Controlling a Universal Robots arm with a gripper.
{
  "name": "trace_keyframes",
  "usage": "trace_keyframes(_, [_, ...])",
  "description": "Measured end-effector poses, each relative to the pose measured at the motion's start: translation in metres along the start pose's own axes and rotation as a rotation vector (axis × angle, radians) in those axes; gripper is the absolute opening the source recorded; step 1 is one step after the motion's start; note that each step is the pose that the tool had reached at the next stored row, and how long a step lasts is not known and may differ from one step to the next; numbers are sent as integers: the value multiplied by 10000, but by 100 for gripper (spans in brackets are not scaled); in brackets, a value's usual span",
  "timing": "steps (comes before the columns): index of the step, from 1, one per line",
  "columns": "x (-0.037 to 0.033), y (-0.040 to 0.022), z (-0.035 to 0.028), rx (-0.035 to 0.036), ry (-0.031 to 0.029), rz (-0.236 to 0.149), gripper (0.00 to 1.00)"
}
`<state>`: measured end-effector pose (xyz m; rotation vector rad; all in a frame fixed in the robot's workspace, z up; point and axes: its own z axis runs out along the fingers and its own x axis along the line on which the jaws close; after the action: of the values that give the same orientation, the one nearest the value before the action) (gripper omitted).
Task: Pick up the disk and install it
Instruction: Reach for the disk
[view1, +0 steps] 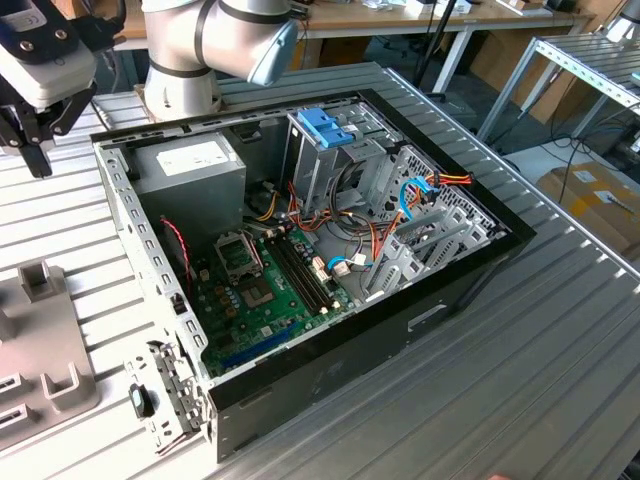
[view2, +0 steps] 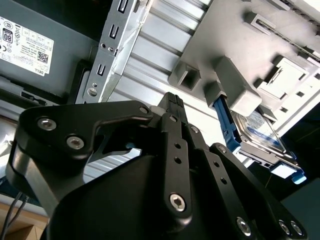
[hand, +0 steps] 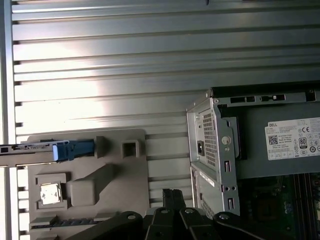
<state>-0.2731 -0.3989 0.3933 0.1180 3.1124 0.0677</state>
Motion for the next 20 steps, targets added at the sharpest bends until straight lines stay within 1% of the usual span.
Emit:
trace_keyframes(11, [152,-11,-5,1,1,1,11])
trace_keyframes(18, [221,-17,-6,0,0,0,11])
trace_keyframes(20, [228,-17,-7,1,1,-1,11])
